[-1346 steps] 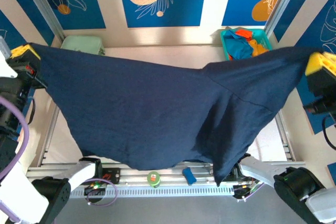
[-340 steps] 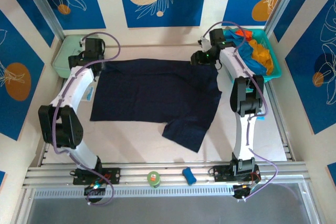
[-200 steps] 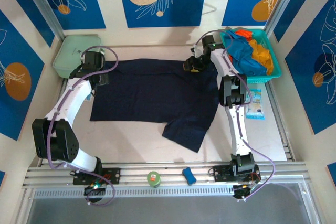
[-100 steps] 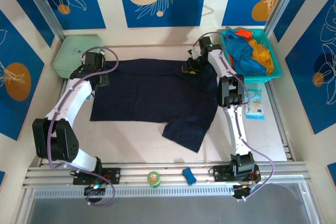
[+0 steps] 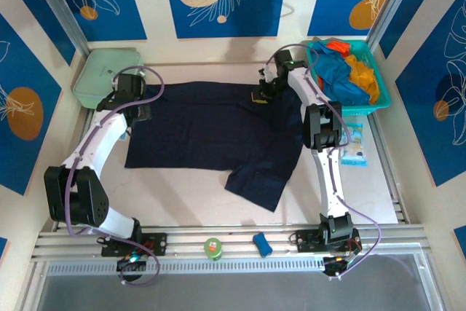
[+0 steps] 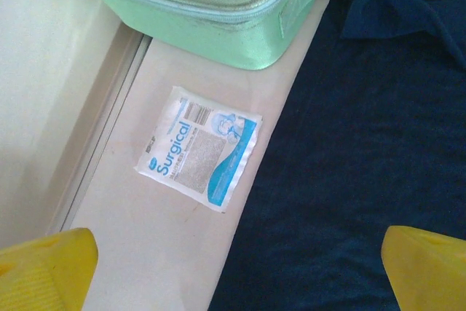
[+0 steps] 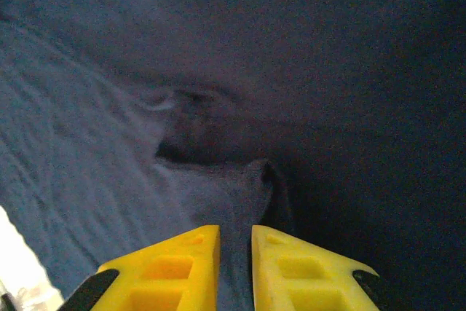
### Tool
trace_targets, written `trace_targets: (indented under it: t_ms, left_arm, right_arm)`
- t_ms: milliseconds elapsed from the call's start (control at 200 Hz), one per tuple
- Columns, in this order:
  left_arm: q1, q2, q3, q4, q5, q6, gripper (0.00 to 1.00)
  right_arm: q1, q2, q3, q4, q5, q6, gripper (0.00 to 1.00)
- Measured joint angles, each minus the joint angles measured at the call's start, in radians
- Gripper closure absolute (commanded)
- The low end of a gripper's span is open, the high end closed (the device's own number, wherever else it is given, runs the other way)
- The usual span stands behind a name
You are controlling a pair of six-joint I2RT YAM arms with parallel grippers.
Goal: Fold and stack the t-shirts
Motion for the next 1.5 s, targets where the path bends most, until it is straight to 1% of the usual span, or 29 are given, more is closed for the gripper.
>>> trace_targets:
  t_ms: [195, 400, 505, 670, 775, 916, 1186, 1346, 1426, 1496]
  left_arm:
    - [0.0, 0.0, -0.022, 0.0, 0.004, 0.0, 0.0]
    - [0.0, 0.0, -0.026, 0.002, 0.008, 0.0, 0.01]
    - [0.0, 0.0, -0.027, 0.003, 0.008, 0.0, 0.01]
    - [0.0, -0.004, -0.032, 0.005, 0.008, 0.0, 0.01]
    - [0.0, -0.014, -0.042, 0.005, 0.008, 0.0, 0.0]
    - [0.0, -0.044, -0.053, 0.004, 0.008, -0.012, 0.01]
    - [0.003, -0.182, -0.091, -0.038, 0.006, -0.058, 0.01]
    - [0.02, -0.265, -0.123, -0.106, 0.007, -0.092, 0.01]
    - [0.038, -0.286, -0.14, -0.148, 0.012, -0.126, 0.0]
    - [0.061, -0.297, -0.163, -0.181, 0.037, -0.159, 0.02]
  right_arm:
    - [0.047, -0.101, -0.193, 0.071, -0.012, 0.06, 0.8]
    - [0.08, -0.162, -0.338, 0.121, -0.008, 0.111, 0.79]
    - [0.077, -0.197, -0.37, 0.134, -0.004, 0.129, 0.78]
    - [0.053, -0.277, -0.388, 0.16, -0.01, 0.151, 0.72]
    - [0.043, -0.315, -0.388, 0.189, -0.02, 0.162, 0.72]
    - [0.039, -0.289, -0.373, 0.202, -0.03, 0.177, 0.74]
    - [0.058, -0.149, -0.371, 0.219, -0.035, 0.2, 0.77]
    - [0.058, -0.173, -0.476, 0.248, -0.035, 0.201, 0.77]
    - [0.047, -0.227, -0.56, 0.274, -0.04, 0.203, 0.75]
    - [0.029, -0.295, -0.628, 0.279, -0.038, 0.204, 0.74]
